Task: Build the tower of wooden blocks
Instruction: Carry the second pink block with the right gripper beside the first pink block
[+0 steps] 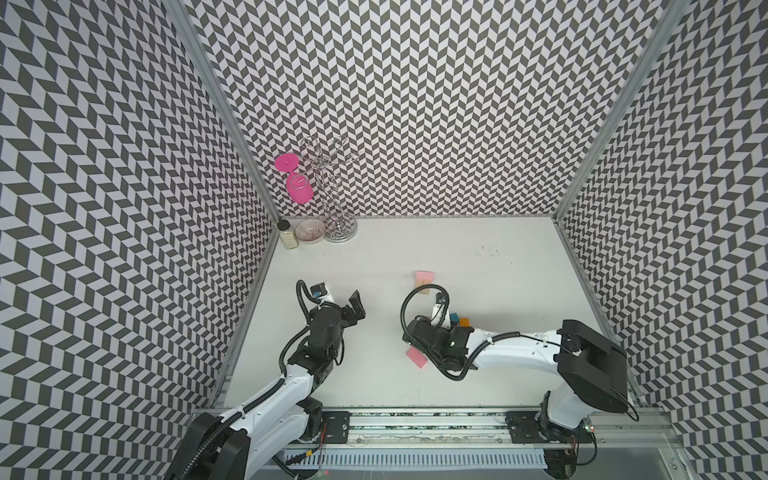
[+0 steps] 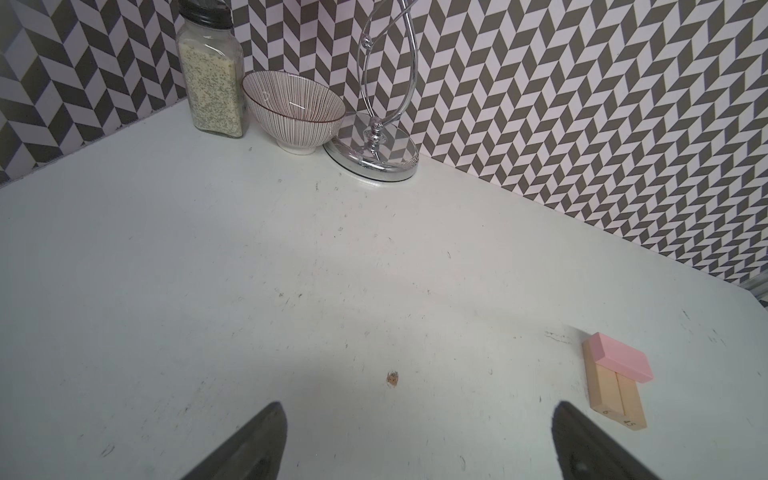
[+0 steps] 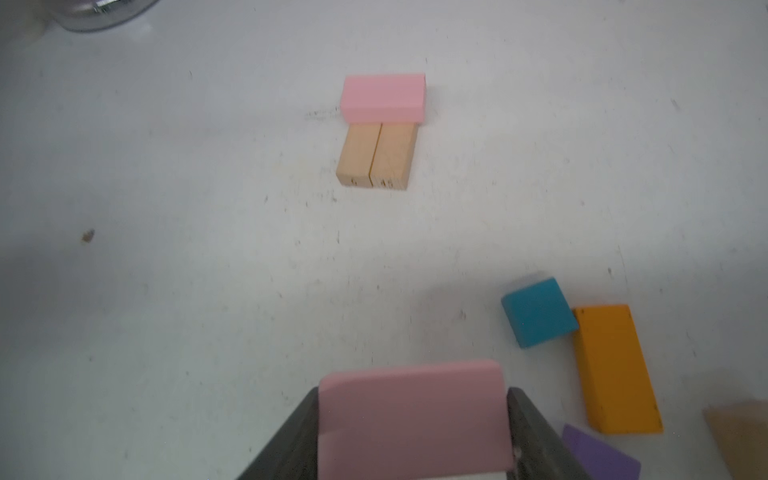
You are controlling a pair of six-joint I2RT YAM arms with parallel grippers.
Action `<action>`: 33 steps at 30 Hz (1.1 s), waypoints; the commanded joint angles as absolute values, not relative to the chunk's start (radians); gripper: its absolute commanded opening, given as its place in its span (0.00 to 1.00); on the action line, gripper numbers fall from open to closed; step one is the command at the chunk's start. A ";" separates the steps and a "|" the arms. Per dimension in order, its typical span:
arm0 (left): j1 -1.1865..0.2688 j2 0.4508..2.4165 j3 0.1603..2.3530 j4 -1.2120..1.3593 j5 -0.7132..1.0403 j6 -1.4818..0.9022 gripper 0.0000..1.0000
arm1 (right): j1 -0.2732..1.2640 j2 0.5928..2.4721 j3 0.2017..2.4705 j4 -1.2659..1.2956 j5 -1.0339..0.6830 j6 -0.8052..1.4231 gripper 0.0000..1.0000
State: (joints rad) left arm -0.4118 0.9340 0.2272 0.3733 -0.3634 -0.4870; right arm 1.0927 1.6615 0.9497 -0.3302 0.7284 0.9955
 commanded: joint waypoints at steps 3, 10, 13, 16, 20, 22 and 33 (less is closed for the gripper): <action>-0.410 0.923 0.218 0.395 -0.365 -0.482 1.00 | 1.001 1.683 1.020 -0.187 0.684 0.860 0.50; -0.410 0.939 0.224 0.400 -0.371 -0.478 1.00 | 0.941 1.826 1.197 -0.208 0.652 0.826 0.50; -0.410 0.938 0.224 0.400 -0.368 -0.478 1.00 | 0.920 1.869 1.241 -0.199 0.636 0.817 0.50; -0.410 0.936 0.222 0.400 -0.367 -0.479 1.00 | 0.899 1.908 1.284 -0.202 0.629 0.813 0.50; -0.411 0.934 0.221 0.403 -0.368 -0.477 1.00 | 0.878 1.960 1.349 -0.227 0.616 0.802 0.50; -0.410 0.936 0.221 0.405 -0.369 -0.476 1.00 | 0.870 1.980 1.369 -0.232 0.617 0.799 0.50; -0.410 0.943 0.224 0.408 -0.370 -0.474 1.00 | 0.825 2.077 1.430 -0.242 0.573 0.783 0.53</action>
